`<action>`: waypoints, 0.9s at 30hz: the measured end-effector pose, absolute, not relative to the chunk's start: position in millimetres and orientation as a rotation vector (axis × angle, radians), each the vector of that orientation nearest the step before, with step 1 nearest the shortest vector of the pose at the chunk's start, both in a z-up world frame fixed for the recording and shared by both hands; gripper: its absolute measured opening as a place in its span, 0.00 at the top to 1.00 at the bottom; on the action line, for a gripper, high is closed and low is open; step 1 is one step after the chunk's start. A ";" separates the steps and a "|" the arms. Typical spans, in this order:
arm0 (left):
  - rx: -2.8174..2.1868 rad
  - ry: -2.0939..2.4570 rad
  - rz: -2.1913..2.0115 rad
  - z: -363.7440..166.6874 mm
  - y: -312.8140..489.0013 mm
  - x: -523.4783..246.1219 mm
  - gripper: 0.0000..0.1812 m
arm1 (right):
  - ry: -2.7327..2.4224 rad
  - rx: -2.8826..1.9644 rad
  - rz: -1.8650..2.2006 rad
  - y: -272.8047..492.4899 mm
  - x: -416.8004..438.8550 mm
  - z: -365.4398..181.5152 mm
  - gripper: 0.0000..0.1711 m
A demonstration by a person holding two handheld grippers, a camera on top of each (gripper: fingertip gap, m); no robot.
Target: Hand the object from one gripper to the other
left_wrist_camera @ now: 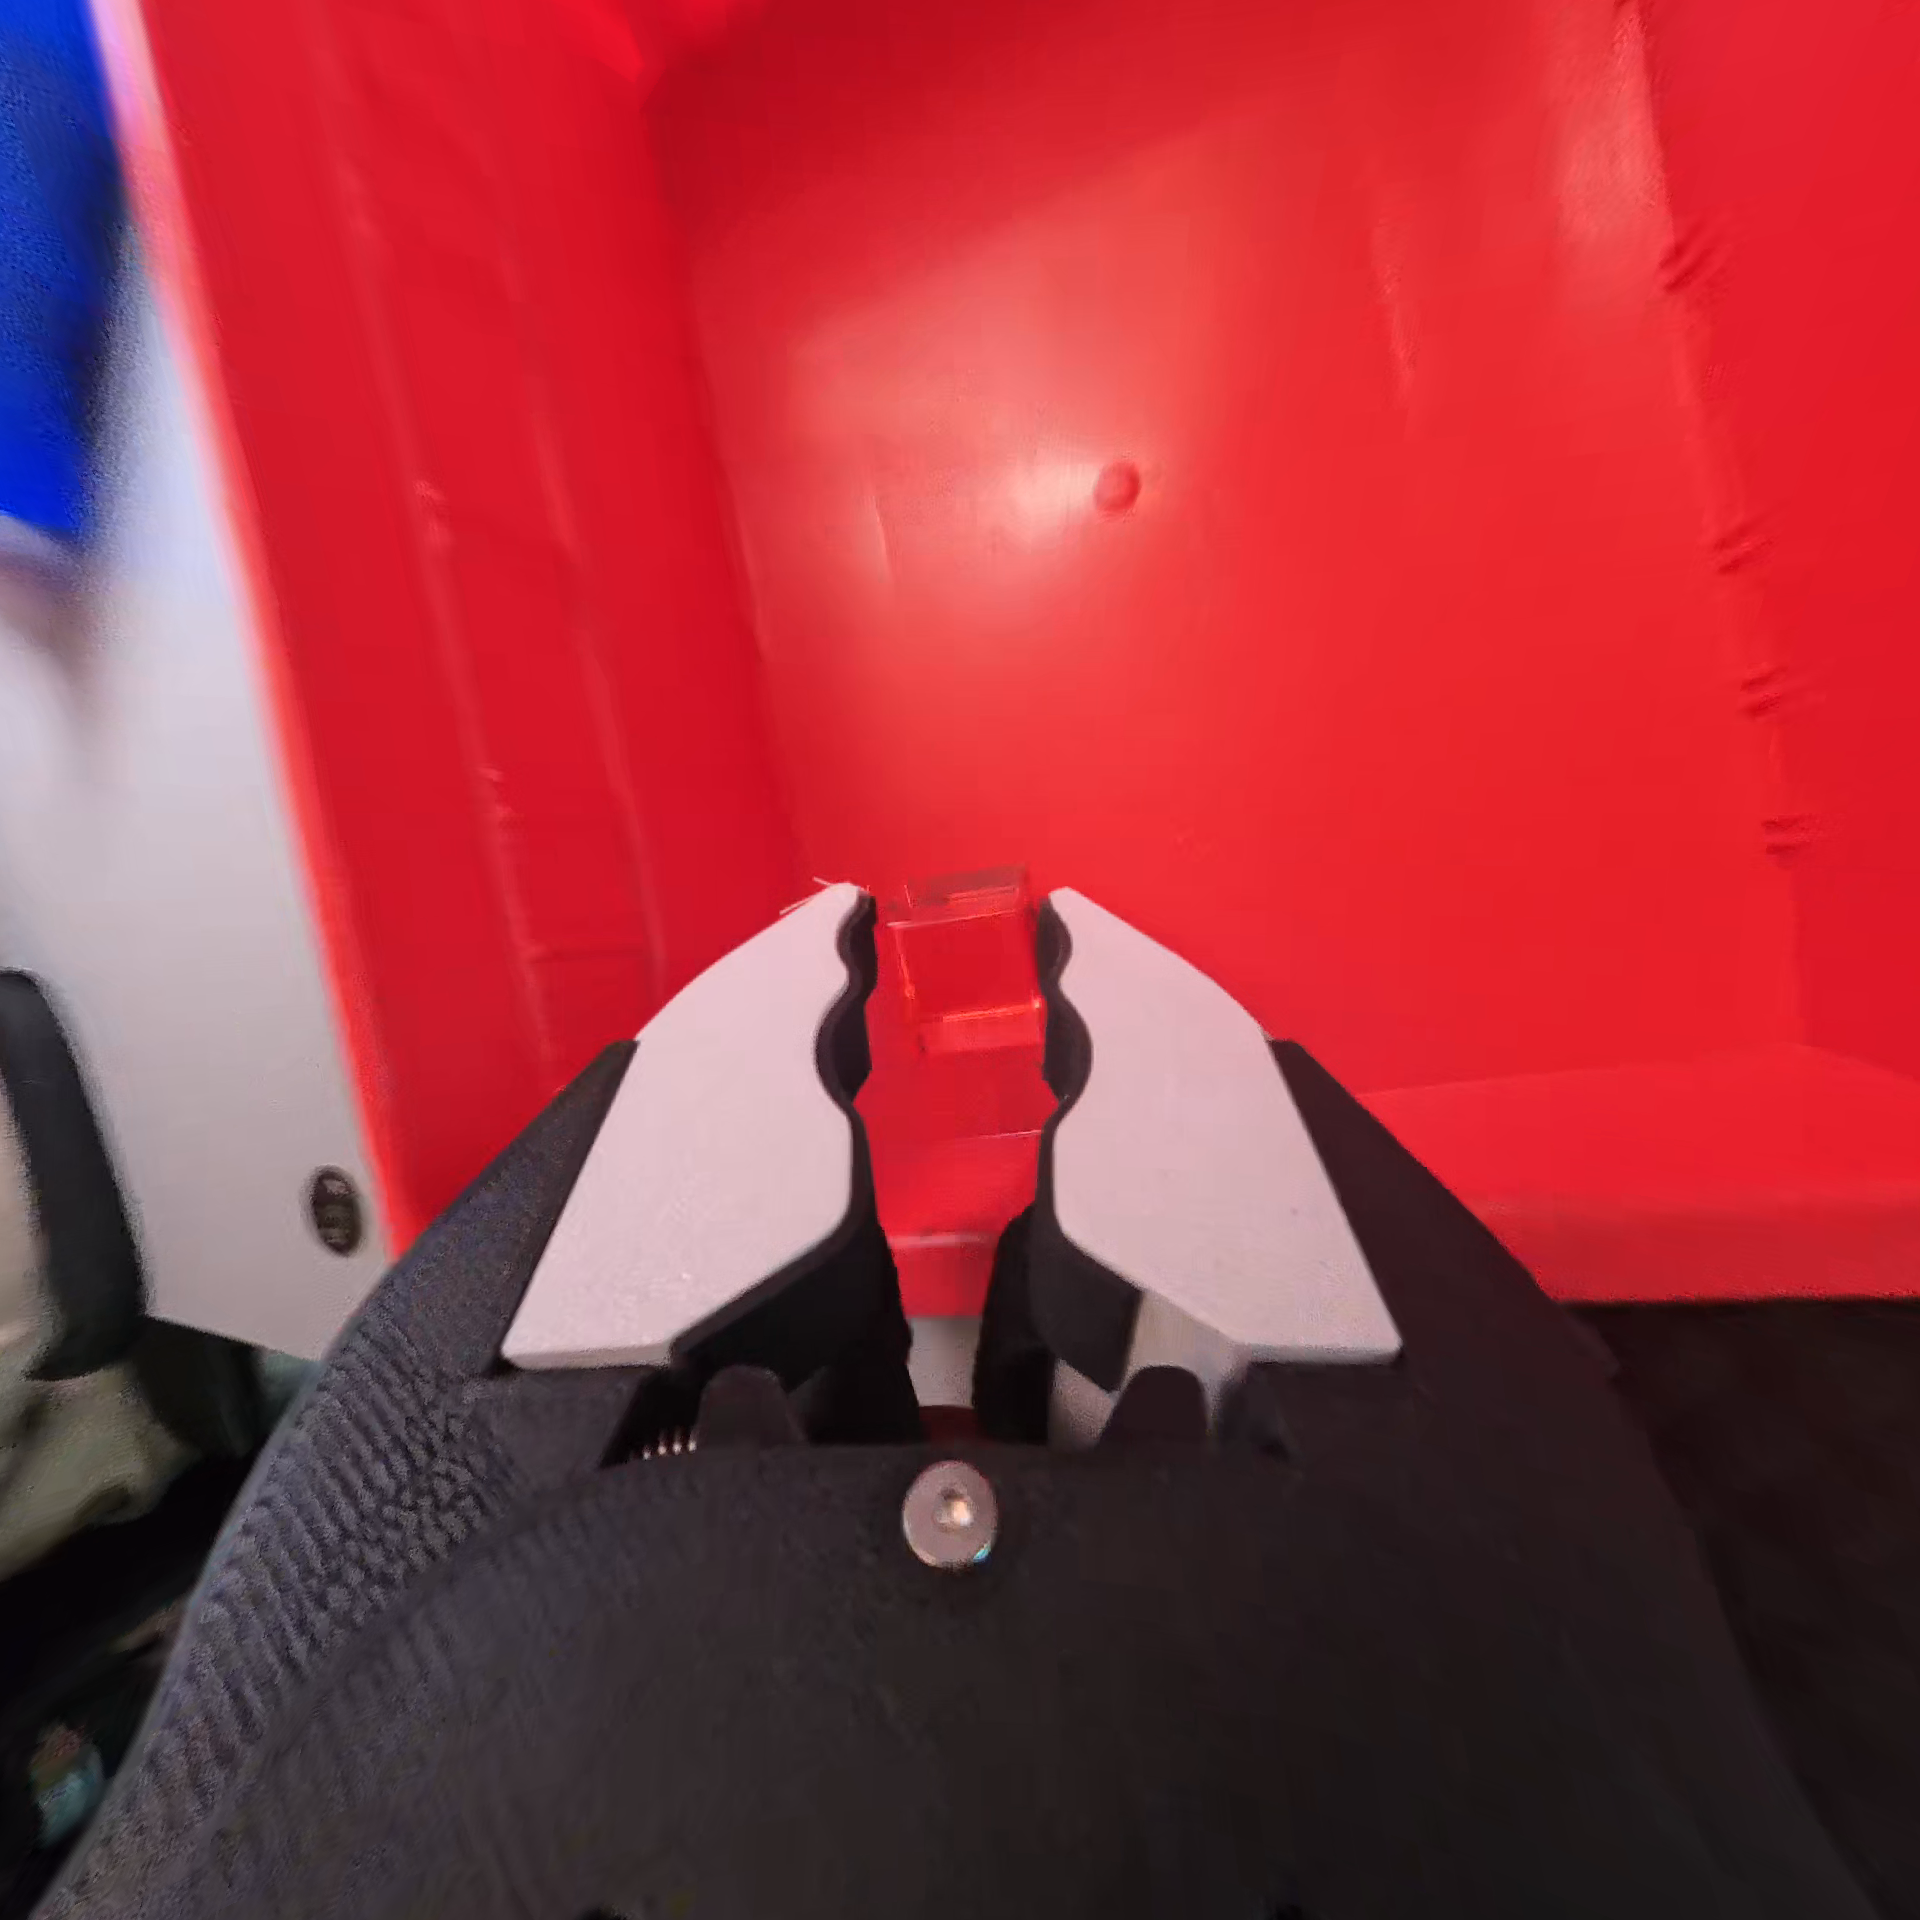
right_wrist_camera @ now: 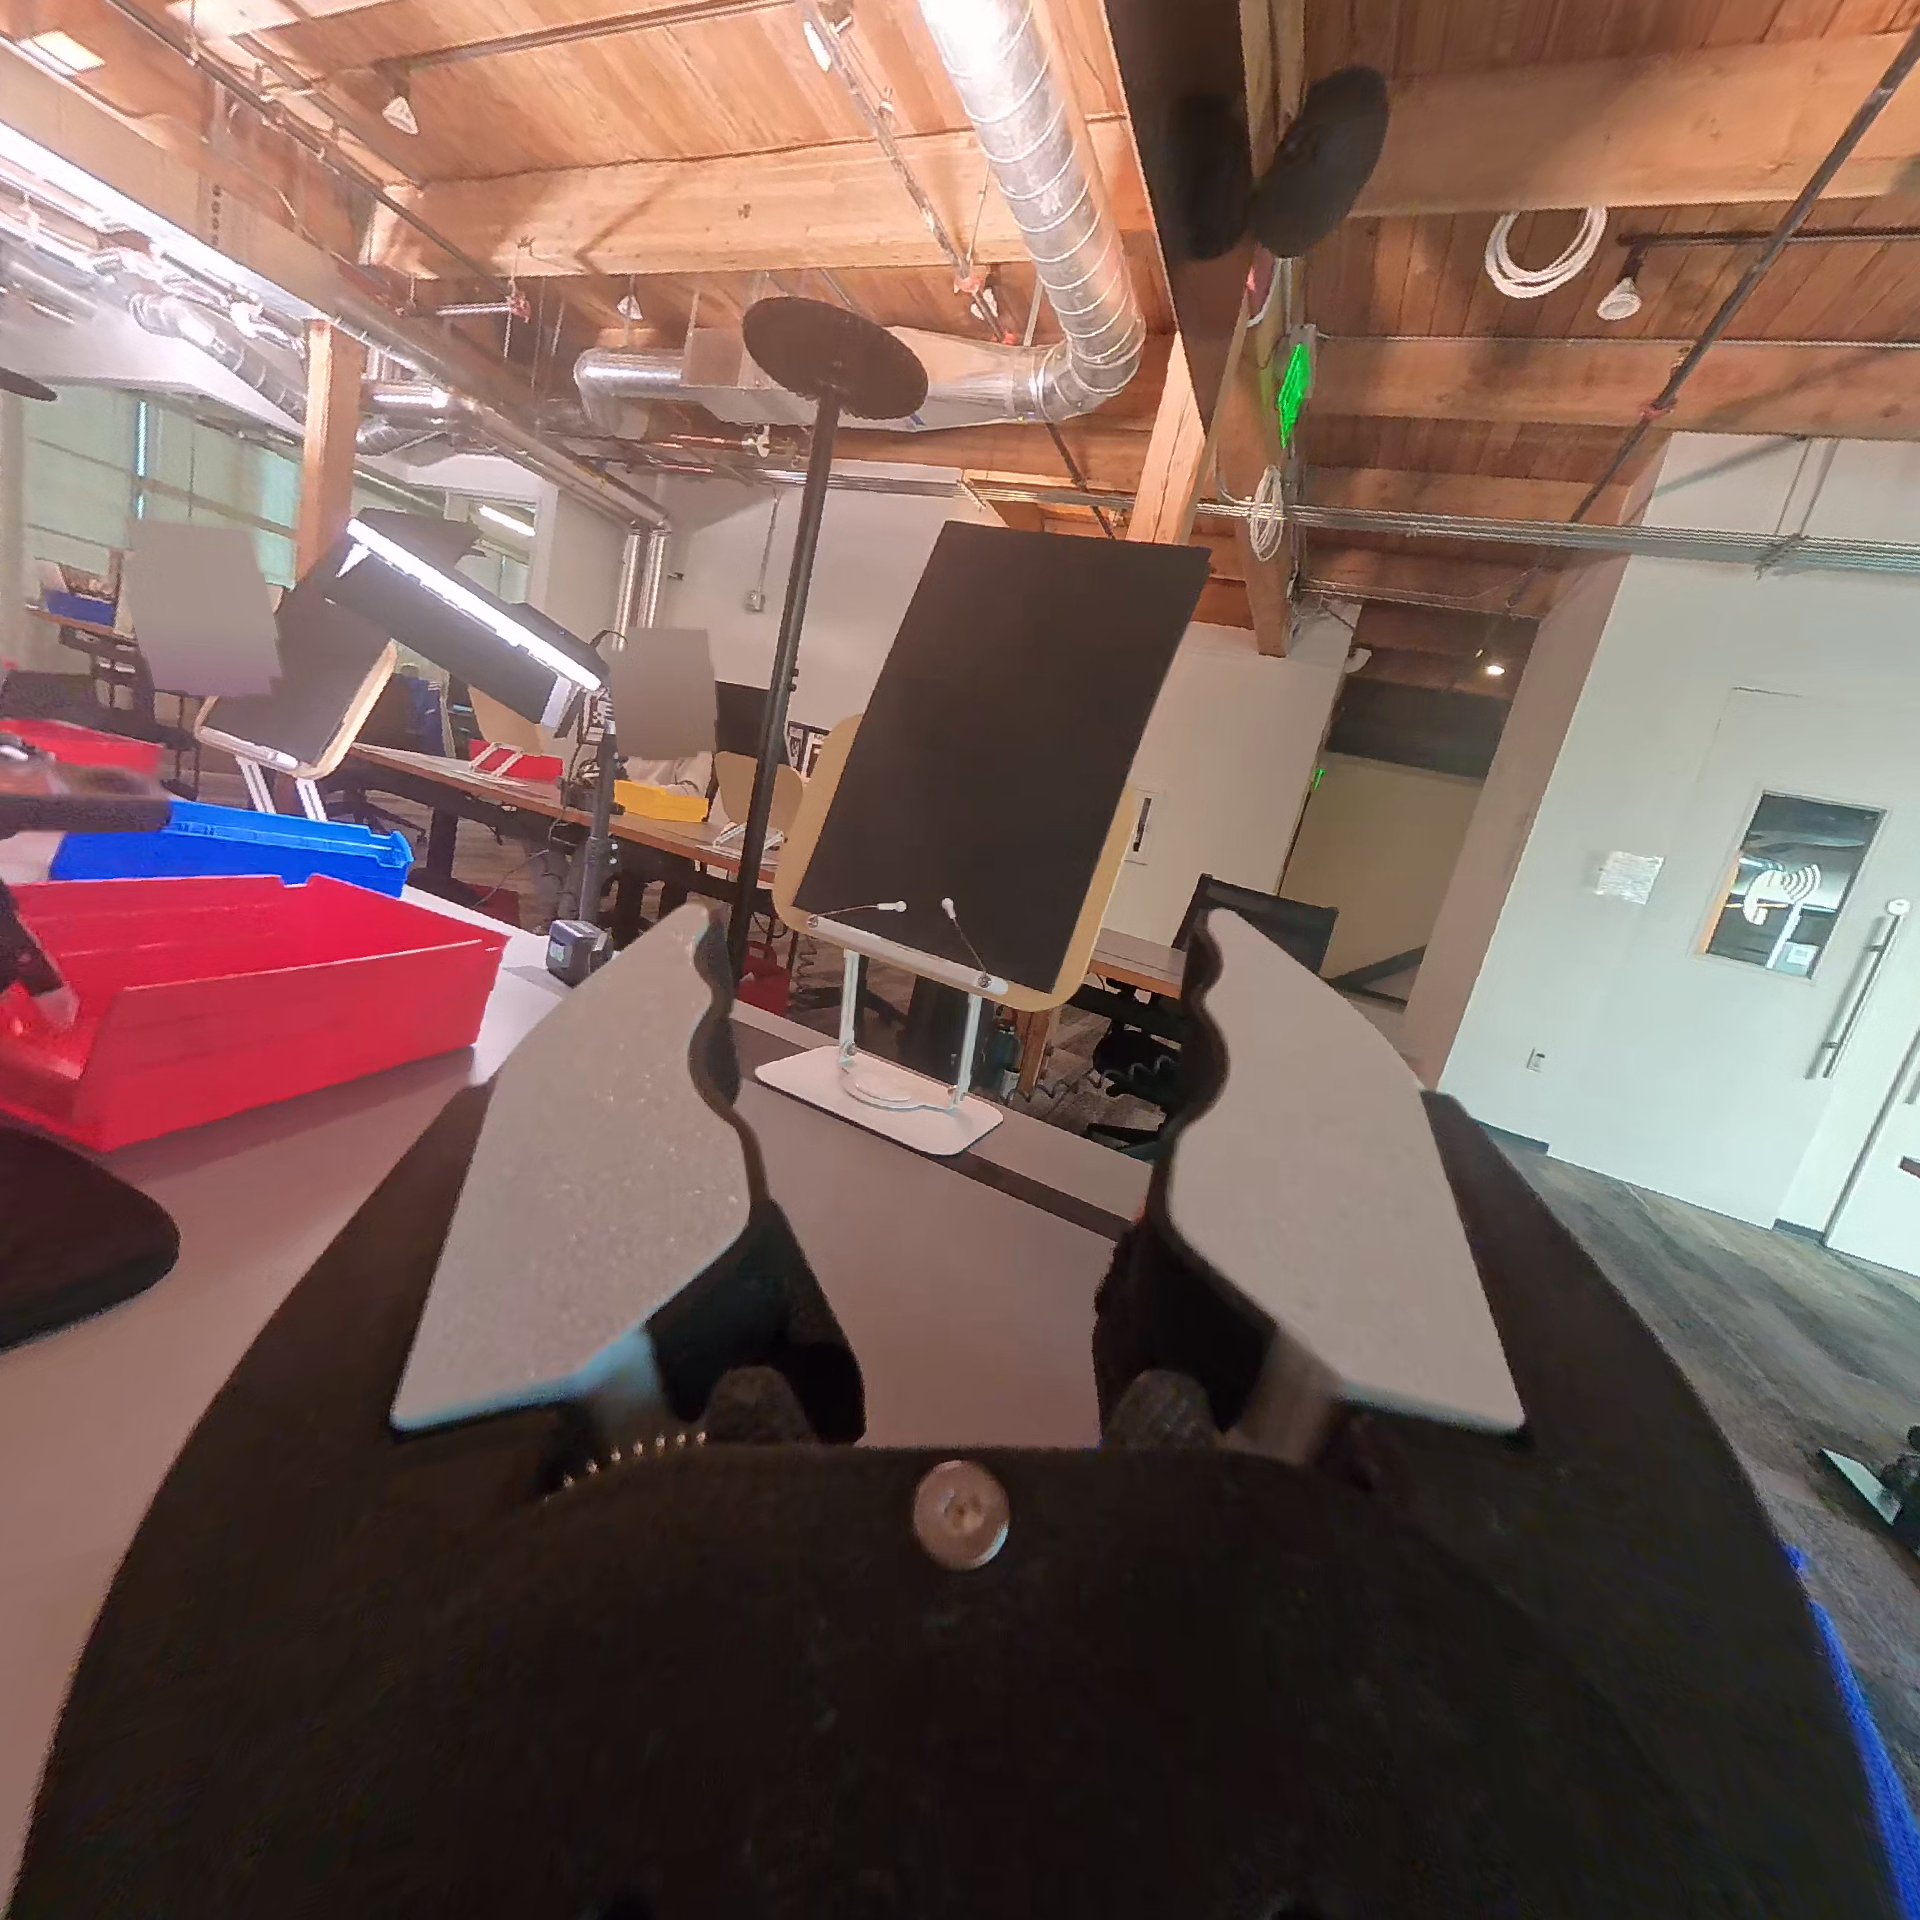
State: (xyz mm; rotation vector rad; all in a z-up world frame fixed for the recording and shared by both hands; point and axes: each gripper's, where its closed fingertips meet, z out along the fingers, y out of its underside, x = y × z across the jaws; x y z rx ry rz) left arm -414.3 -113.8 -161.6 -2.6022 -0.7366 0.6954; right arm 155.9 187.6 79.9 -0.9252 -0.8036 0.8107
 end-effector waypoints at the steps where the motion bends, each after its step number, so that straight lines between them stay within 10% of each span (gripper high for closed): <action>1: -2.553 -0.692 0.777 -148.6 -110.4 -411.3 0.84 | -0.814 -0.922 0.810 185.7 153.6 79.2 0.51; 14: -1.899 -0.172 0.959 8.8 -18.3 -274.3 0.84 | -1.044 -0.834 0.701 146.8 113.2 60.9 0.48; 27: -1.289 0.547 -0.764 69.4 -4.7 6.7 0.84 | -1.180 -0.234 0.701 27.1 76.0 58.5 0.60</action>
